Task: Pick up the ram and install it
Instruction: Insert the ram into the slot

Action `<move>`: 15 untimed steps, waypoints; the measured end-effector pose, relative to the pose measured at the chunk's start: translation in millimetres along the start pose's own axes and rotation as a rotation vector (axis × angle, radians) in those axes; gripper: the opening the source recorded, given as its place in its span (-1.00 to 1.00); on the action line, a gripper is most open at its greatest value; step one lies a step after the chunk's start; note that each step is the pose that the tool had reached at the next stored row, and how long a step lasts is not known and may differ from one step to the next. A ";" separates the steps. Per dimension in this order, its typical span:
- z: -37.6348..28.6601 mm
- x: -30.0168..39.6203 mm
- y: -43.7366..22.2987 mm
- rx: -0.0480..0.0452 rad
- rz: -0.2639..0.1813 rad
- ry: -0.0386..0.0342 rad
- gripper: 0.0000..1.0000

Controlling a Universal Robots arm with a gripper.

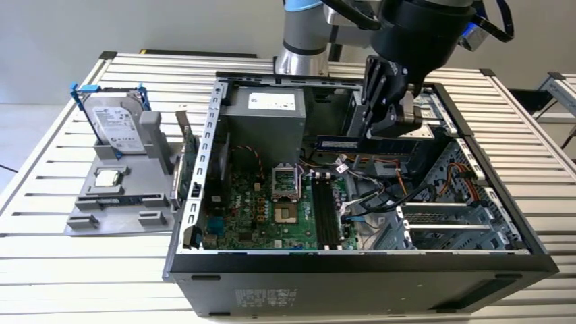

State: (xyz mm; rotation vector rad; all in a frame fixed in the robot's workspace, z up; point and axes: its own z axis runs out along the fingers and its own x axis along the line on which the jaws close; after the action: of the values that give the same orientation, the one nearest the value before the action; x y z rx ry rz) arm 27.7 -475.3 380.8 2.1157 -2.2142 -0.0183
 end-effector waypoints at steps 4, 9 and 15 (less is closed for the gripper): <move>-0.1 -0.1 -2.0 0.0001 0.000 0.0013 -1.00; -0.2 -0.2 -3.9 0.0001 0.000 0.0026 -1.00; -0.2 -0.3 -4.5 0.0002 0.000 0.0025 -1.00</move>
State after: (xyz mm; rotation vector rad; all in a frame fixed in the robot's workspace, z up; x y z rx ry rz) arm 32.3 -475.2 380.7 2.1143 -2.2133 -0.0155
